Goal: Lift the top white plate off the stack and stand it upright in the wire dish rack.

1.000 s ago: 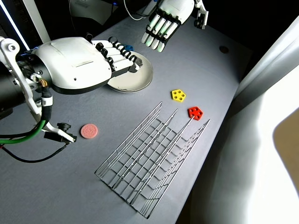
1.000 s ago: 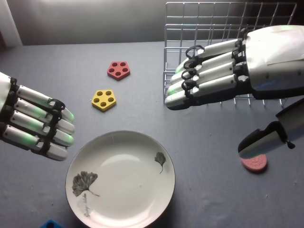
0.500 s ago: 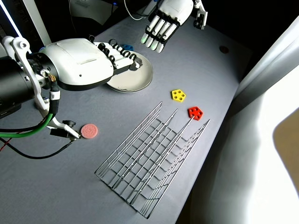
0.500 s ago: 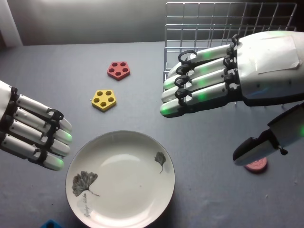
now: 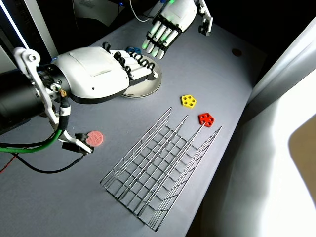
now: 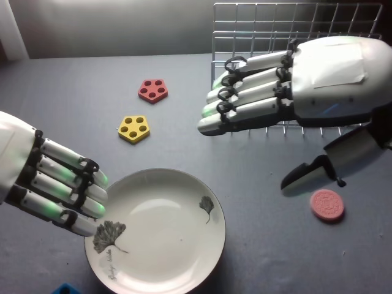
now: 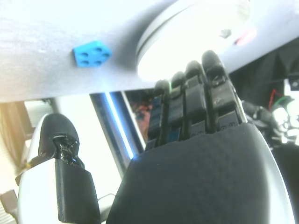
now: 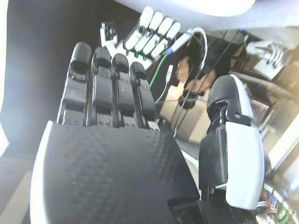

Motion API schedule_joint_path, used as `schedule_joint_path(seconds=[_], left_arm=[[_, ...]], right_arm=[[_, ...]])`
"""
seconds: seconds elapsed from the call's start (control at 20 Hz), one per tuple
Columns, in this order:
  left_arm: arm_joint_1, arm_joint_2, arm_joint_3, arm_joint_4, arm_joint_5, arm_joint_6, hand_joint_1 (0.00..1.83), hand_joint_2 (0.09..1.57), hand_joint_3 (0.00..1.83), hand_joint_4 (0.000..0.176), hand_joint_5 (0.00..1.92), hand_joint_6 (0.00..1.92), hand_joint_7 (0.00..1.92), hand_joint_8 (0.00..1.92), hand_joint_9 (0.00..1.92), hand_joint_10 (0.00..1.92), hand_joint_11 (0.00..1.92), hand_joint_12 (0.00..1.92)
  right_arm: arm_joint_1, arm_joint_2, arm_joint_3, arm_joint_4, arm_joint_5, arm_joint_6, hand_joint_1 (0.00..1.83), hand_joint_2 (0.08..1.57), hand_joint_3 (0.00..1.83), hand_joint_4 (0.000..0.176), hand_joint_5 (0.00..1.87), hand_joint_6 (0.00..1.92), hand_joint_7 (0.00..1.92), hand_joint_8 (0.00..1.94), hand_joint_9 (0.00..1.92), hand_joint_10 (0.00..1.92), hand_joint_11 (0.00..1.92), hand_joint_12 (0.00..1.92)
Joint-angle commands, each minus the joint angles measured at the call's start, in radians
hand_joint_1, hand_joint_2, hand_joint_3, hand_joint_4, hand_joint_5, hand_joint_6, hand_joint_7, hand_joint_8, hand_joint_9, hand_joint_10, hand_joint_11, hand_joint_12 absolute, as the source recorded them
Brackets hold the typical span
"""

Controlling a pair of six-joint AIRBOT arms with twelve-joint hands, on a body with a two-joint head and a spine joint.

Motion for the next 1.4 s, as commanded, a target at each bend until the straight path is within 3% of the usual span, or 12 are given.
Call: schedule_joint_path(seconds=[0.0, 0.2, 0.25, 0.6, 0.75, 0.85, 1.1, 1.35], left_arm=[[-0.017, 0.007, -0.008, -0.063, -0.049, 0.0, 0.48, 0.99, 0.0, 0.0, 0.2, 0.0, 0.19, 0.0, 0.21, 0.0, 0.01, 0.62], [-0.017, 0.003, -0.03, -0.06, -0.027, 0.0, 0.43, 1.0, 0.0, 0.0, 0.18, 0.0, 0.16, 0.0, 0.17, 0.0, 0.0, 0.57], [-0.016, 0.001, -0.034, -0.062, -0.021, 0.064, 0.43, 1.0, 0.0, 0.0, 0.19, 0.0, 0.17, 0.0, 0.17, 0.0, 0.0, 0.55], [0.006, -0.009, -0.06, -0.115, 0.01, 0.06, 0.48, 0.99, 0.0, 0.0, 0.22, 0.0, 0.2, 0.0, 0.21, 0.0, 0.0, 0.62], [0.033, -0.009, -0.075, -0.129, 0.02, 0.069, 0.43, 1.03, 0.01, 0.0, 0.16, 0.0, 0.15, 0.0, 0.15, 0.0, 0.0, 0.49], [0.053, -0.01, -0.08, -0.141, 0.024, 0.08, 0.49, 1.0, 0.0, 0.0, 0.21, 0.0, 0.2, 0.0, 0.2, 0.0, 0.0, 0.58], [0.109, -0.012, -0.079, -0.167, 0.029, 0.121, 0.48, 0.99, 0.0, 0.0, 0.21, 0.0, 0.2, 0.0, 0.2, 0.0, 0.0, 0.6], [0.146, -0.025, -0.08, -0.196, 0.043, 0.136, 0.47, 1.01, 0.0, 0.0, 0.2, 0.01, 0.2, 0.01, 0.21, 0.0, 0.0, 0.6]], right_arm=[[0.009, 0.01, 0.005, 0.078, 0.052, -0.002, 0.44, 1.1, 0.0, 0.0, 0.17, 0.0, 0.19, 0.0, 0.18, 0.0, 0.01, 0.47], [0.007, 0.003, 0.008, 0.079, 0.052, -0.002, 0.38, 1.12, 0.01, 0.0, 0.17, 0.0, 0.18, 0.0, 0.18, 0.0, 0.0, 0.51], [0.006, 0.001, 0.009, 0.079, 0.052, -0.002, 0.46, 1.1, 0.0, 0.0, 0.2, 0.01, 0.21, 0.01, 0.2, 0.01, 0.02, 0.52], [0.003, -0.009, 0.018, 0.051, 0.044, -0.003, 0.45, 1.11, 0.0, 0.0, 0.18, 0.0, 0.19, 0.0, 0.19, 0.0, 0.01, 0.53], [-0.002, -0.015, 0.018, 0.046, 0.042, -0.012, 0.4, 1.12, 0.0, 0.0, 0.17, 0.0, 0.19, 0.0, 0.19, 0.0, 0.02, 0.53], [-0.004, -0.018, 0.017, 0.046, 0.034, -0.012, 0.42, 1.11, 0.0, 0.0, 0.15, 0.0, 0.16, 0.0, 0.16, 0.0, 0.0, 0.5], [-0.009, -0.026, 0.015, 0.045, 0.026, -0.015, 0.45, 1.11, 0.0, 0.0, 0.17, 0.0, 0.18, 0.01, 0.17, 0.0, 0.0, 0.5], [-0.003, -0.033, 0.005, 0.042, 0.026, -0.089, 0.4, 1.11, 0.0, 0.0, 0.17, 0.0, 0.18, 0.0, 0.17, 0.0, 0.0, 0.5]])
